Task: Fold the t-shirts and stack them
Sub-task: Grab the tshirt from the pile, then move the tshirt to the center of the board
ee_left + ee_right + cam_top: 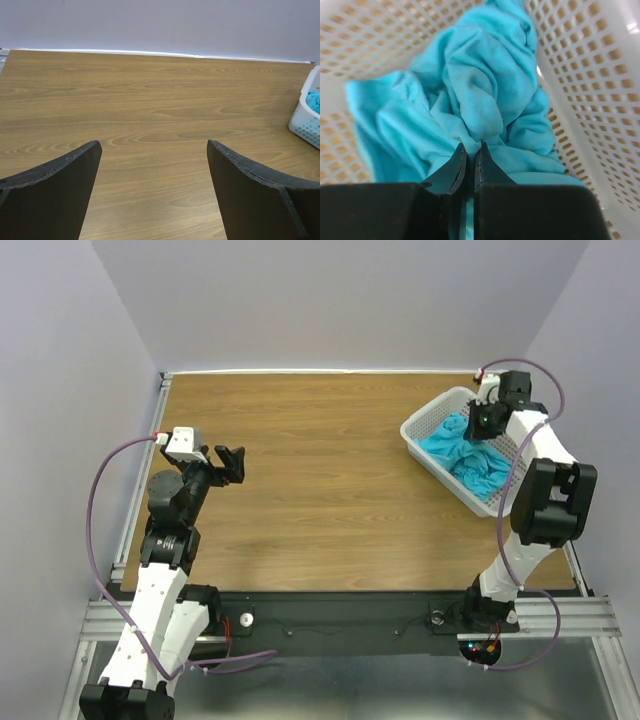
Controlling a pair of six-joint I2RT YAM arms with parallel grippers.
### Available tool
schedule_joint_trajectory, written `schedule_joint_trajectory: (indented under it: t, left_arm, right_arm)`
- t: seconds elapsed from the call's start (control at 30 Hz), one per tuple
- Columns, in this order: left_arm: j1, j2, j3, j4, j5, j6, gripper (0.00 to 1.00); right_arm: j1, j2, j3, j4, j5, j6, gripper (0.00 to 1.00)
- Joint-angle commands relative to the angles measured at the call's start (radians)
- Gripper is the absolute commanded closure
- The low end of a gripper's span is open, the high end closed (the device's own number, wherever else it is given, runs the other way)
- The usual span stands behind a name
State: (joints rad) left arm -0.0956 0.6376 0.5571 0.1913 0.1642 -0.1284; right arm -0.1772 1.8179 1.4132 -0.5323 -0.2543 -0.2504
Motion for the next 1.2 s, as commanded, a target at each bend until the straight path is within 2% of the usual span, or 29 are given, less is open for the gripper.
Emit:
schedule_joint_trajectory:
  t: [0.0,0.13,0.33,0.4,0.5,0.67,0.77,0.9,1.07,1.1,1.17]
  left_arm:
    - [0.0,-0.013,0.026,0.068,0.032,0.009,0.02]
    - [0.002,-0.021,0.017,0.077,0.041,0.013,0.02]
    - [0.0,-0.033,0.009,0.086,0.037,0.018,0.02]
    - [0.002,-0.035,0.004,0.089,0.035,0.018,0.02]
    - [0.002,-0.033,0.0,0.092,0.035,0.019,0.02]
    - [0.002,-0.027,-0.002,0.097,0.026,0.019,0.01]
    - [0.002,-0.033,-0.005,0.092,0.009,0.019,0.02]
    - [0.002,-0.047,-0.01,0.096,-0.008,0.019,0.01]
    - [0.002,-0.046,-0.008,0.085,-0.017,0.023,0.02]
    - [0.0,-0.047,-0.006,0.083,-0.02,0.023,0.02]
    - [0.002,-0.052,-0.006,0.082,-0.025,0.026,0.02]
  right_arm:
    - [-0.004,-0.15,0.176,-0.008,-0.066,0.026,0.99]
    - [-0.004,-0.201,0.375,-0.044,-0.186,0.085,0.99]
    - [-0.001,-0.192,0.596,-0.034,-0.526,0.299,0.99]
    - [0.007,-0.193,0.635,0.006,-0.612,0.367,0.99]
    - [0.051,-0.216,0.658,0.122,-0.658,0.5,0.99]
    - [0.12,-0.256,0.636,0.258,-0.746,0.664,0.99]
    - [0.176,-0.284,0.557,0.311,-0.778,0.738,0.99]
    - [0.312,-0.311,0.442,0.321,-0.792,0.731,0.99]
    - [0.412,-0.319,0.318,0.319,-0.772,0.694,0.98]
    - [0.435,-0.319,0.294,0.316,-0.764,0.676,0.77]
    - [0.456,-0.316,0.25,0.286,-0.751,0.607,0.44]
